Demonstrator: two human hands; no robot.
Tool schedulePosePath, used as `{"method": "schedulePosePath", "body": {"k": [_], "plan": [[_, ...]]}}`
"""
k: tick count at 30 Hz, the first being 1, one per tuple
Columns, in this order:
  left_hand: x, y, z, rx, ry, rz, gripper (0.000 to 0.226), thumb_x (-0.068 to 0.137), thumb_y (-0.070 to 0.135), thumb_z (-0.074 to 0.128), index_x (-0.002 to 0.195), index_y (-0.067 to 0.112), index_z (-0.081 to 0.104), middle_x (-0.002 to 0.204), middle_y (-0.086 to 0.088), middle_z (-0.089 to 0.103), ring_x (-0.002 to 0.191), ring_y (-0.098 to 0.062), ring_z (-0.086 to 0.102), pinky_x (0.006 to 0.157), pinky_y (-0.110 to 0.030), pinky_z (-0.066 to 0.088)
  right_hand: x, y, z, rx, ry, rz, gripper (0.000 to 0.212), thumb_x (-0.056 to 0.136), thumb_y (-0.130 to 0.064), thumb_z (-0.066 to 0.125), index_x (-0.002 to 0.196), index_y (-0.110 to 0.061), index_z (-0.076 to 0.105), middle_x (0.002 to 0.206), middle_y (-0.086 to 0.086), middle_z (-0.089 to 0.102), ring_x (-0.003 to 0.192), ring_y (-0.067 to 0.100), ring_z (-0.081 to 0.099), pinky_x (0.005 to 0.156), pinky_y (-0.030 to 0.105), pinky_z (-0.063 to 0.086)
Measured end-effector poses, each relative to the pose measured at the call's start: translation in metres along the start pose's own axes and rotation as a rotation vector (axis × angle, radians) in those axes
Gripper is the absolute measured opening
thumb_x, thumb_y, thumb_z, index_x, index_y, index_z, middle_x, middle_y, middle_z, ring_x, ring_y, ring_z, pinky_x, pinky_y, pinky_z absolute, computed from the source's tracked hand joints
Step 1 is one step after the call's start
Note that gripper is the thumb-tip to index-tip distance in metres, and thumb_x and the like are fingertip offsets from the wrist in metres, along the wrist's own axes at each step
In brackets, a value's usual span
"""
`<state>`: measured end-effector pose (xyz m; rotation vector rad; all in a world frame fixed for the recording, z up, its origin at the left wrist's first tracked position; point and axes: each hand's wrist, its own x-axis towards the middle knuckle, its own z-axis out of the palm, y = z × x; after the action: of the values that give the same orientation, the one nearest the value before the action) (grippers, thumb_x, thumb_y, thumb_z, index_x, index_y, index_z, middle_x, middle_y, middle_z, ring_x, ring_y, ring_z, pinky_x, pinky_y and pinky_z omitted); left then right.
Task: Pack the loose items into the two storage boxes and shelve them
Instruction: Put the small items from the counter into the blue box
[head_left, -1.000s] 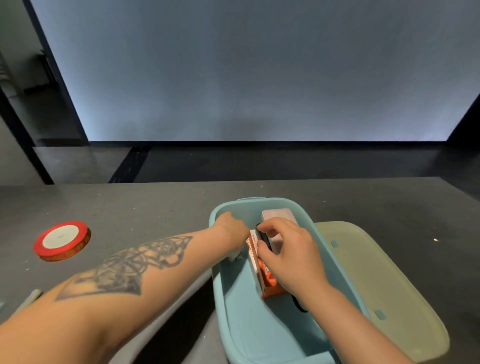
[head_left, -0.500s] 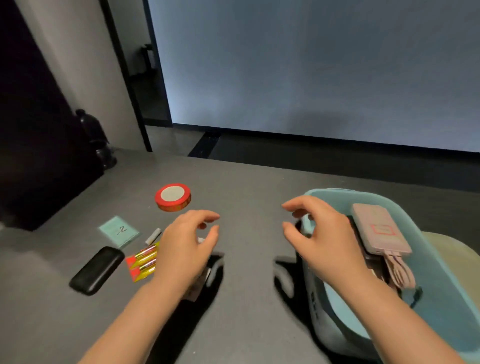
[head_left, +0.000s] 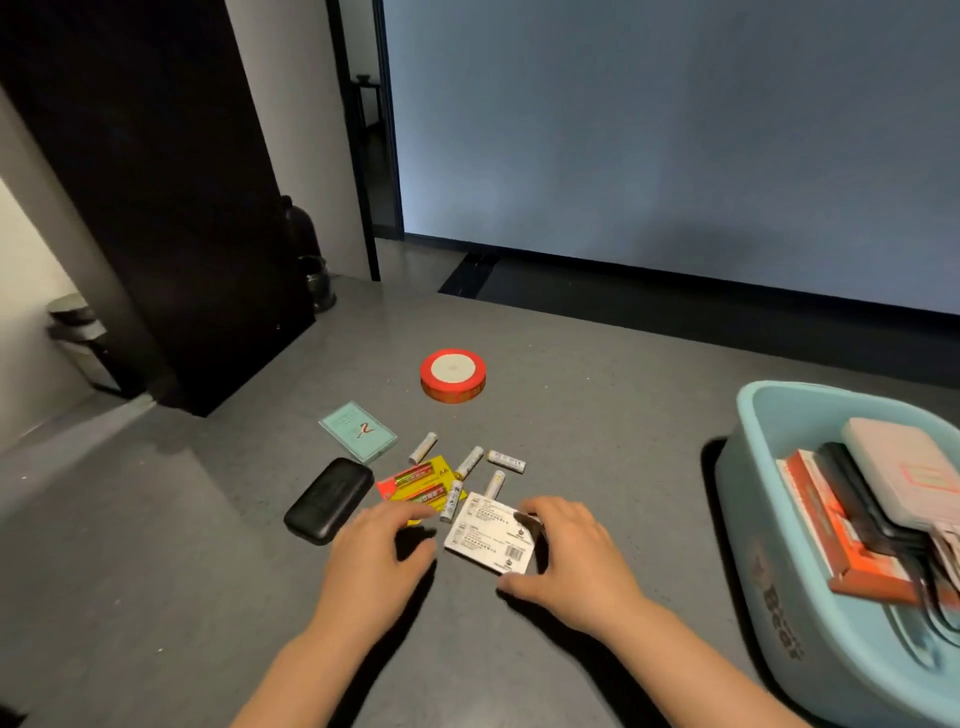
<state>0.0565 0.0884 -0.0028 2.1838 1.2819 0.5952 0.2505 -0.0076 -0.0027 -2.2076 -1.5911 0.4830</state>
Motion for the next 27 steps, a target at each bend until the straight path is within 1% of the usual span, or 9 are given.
{"method": "schedulePosePath", "body": {"k": [2, 4, 7, 13, 16, 21, 23, 25, 27], "plan": [[0.003, 0.002, 0.004, 0.002, -0.034, 0.020, 0.030, 0.082, 0.027, 0.067, 0.111, 0.033, 0.065, 0.113, 0.018, 0.061, 0.108, -0.007, 0.053, 0.093, -0.030, 0.043, 0.007, -0.004, 0.010, -0.023, -0.041, -0.014, 0.083, 0.059, -0.055, 0.076, 0.130, -0.032, 0.040, 0.128, -0.012, 0.046, 0.122, 0.013, 0.038, 0.097, 0.029, 0.034], [0.006, 0.003, 0.007, -0.019, -0.048, 0.030, 0.029, 0.083, 0.028, 0.067, 0.111, 0.034, 0.065, 0.113, 0.019, 0.060, 0.109, -0.006, 0.052, 0.095, -0.032, 0.042, 0.012, -0.007, 0.017, -0.014, -0.022, -0.015, 0.088, 0.057, -0.058, 0.076, 0.133, -0.034, 0.037, 0.129, -0.014, 0.045, 0.124, 0.012, 0.036, 0.098, 0.028, 0.031], [0.011, 0.007, 0.012, -0.032, -0.076, 0.051, 0.029, 0.084, 0.029, 0.066, 0.111, 0.037, 0.064, 0.111, 0.023, 0.057, 0.110, -0.003, 0.050, 0.096, -0.031, 0.041, 0.015, -0.005, 0.022, 0.007, 0.047, -0.002, 0.084, 0.058, -0.057, 0.076, 0.131, -0.036, 0.038, 0.125, -0.016, 0.049, 0.121, 0.011, 0.039, 0.095, 0.027, 0.031], [0.013, 0.016, 0.025, -0.075, -0.110, 0.131, 0.025, 0.083, 0.028, 0.067, 0.107, 0.038, 0.065, 0.103, 0.029, 0.054, 0.105, 0.001, 0.049, 0.089, -0.025, 0.037, -0.002, 0.008, 0.012, 0.014, 0.107, 0.038, 0.079, 0.059, -0.056, 0.075, 0.127, -0.035, 0.044, 0.121, -0.017, 0.054, 0.116, 0.010, 0.043, 0.094, 0.025, 0.033], [0.013, 0.030, 0.030, -0.083, -0.107, 0.150, 0.028, 0.083, 0.025, 0.067, 0.107, 0.039, 0.063, 0.103, 0.029, 0.053, 0.106, 0.001, 0.047, 0.088, -0.023, 0.035, -0.021, 0.013, -0.010, 0.024, 0.195, 0.075, 0.076, 0.062, -0.055, 0.075, 0.129, -0.033, 0.047, 0.121, -0.018, 0.053, 0.117, 0.008, 0.041, 0.095, 0.023, 0.034], [0.012, 0.071, 0.035, -0.124, -0.121, 0.217, 0.030, 0.081, 0.021, 0.072, 0.103, 0.039, 0.064, 0.105, 0.019, 0.060, 0.105, -0.009, 0.053, 0.091, -0.034, 0.042, -0.068, 0.016, -0.074, 0.101, 0.409, 0.075, 0.067, 0.062, -0.055, 0.074, 0.122, -0.036, 0.051, 0.106, -0.028, 0.045, 0.107, 0.001, 0.041, 0.085, 0.008, 0.031], [0.010, 0.092, 0.042, -0.135, -0.133, 0.259, 0.030, 0.079, 0.019, 0.073, 0.100, 0.039, 0.065, 0.104, 0.015, 0.062, 0.104, -0.012, 0.055, 0.091, -0.036, 0.043, -0.087, 0.024, -0.102, 0.097, 0.514, 0.105, 0.064, 0.060, -0.055, 0.073, 0.117, -0.038, 0.052, 0.102, -0.030, 0.044, 0.104, -0.001, 0.042, 0.084, 0.005, 0.030], [0.004, 0.114, 0.052, -0.158, -0.139, 0.283, 0.031, 0.078, 0.017, 0.074, 0.098, 0.040, 0.066, 0.100, 0.016, 0.062, 0.101, -0.012, 0.055, 0.089, -0.038, 0.043, -0.104, 0.038, -0.127, 0.077, 0.619, 0.162, 0.063, 0.057, -0.055, 0.073, 0.113, -0.038, 0.052, 0.101, -0.029, 0.044, 0.101, -0.002, 0.042, 0.083, 0.006, 0.031], [-0.001, 0.134, 0.063, -0.186, -0.149, 0.306, 0.029, 0.078, 0.016, 0.074, 0.096, 0.037, 0.067, 0.099, 0.016, 0.062, 0.099, -0.013, 0.056, 0.090, -0.041, 0.044, -0.117, 0.059, -0.149, 0.040, 0.675, 0.264, 0.064, 0.055, -0.055, 0.074, 0.113, -0.038, 0.051, 0.103, -0.025, 0.045, 0.103, -0.001, 0.039, 0.083, 0.011, 0.031]]}}
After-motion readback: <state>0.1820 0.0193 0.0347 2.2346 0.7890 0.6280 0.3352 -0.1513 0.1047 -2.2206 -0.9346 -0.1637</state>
